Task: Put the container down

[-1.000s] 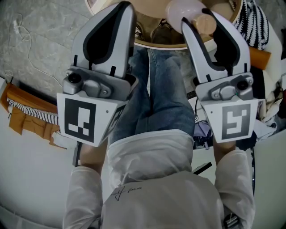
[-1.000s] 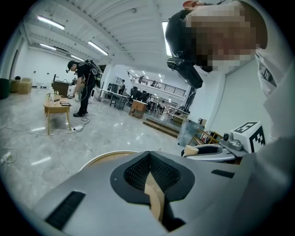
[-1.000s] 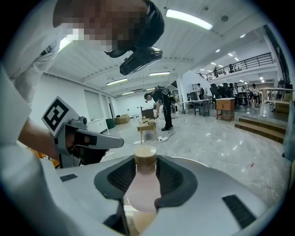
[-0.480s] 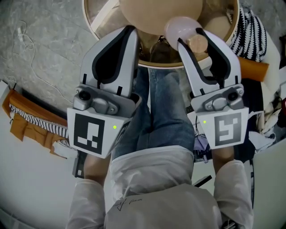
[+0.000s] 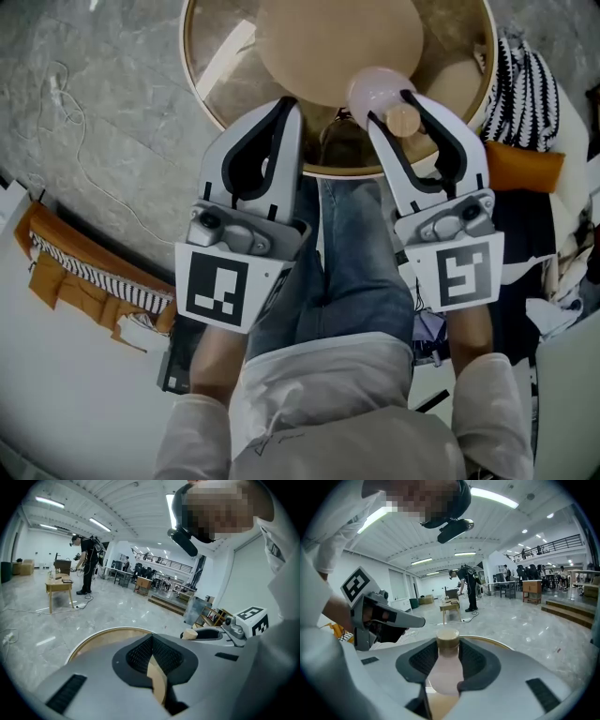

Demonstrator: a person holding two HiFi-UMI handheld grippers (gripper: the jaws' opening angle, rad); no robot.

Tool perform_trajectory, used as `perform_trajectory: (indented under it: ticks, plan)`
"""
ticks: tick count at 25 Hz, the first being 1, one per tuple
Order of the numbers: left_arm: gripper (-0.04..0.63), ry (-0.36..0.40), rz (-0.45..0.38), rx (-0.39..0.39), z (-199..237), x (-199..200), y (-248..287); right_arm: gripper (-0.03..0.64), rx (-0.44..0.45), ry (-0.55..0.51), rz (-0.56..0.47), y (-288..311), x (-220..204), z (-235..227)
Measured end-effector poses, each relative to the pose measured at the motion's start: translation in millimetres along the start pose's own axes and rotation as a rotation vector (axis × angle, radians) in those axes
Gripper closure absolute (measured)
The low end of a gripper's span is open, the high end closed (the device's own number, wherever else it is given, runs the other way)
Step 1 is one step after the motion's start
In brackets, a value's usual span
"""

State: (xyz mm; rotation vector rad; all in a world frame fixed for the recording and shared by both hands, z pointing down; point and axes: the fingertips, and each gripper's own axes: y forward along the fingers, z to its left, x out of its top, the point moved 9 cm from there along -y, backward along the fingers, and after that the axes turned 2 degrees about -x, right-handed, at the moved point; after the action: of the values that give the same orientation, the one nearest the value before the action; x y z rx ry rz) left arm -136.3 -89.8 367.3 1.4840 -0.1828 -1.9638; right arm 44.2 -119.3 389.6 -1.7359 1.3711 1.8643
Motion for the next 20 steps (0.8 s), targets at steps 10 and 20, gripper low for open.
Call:
perform_trajectory:
  ticks: [10, 20]
  plan:
    - [0.577, 0.042, 0.024, 0.011, 6.8, -14.5, 16.7, 0.471, -0.003, 0.001, 0.009, 11.4, -16.4, -10.9]
    - [0.577, 0.047, 0.073, 0.028, 10.8, -30.5, 31.0, 0.471, 0.011, 0.005, 0.040, 26.1, -35.0, -22.7]
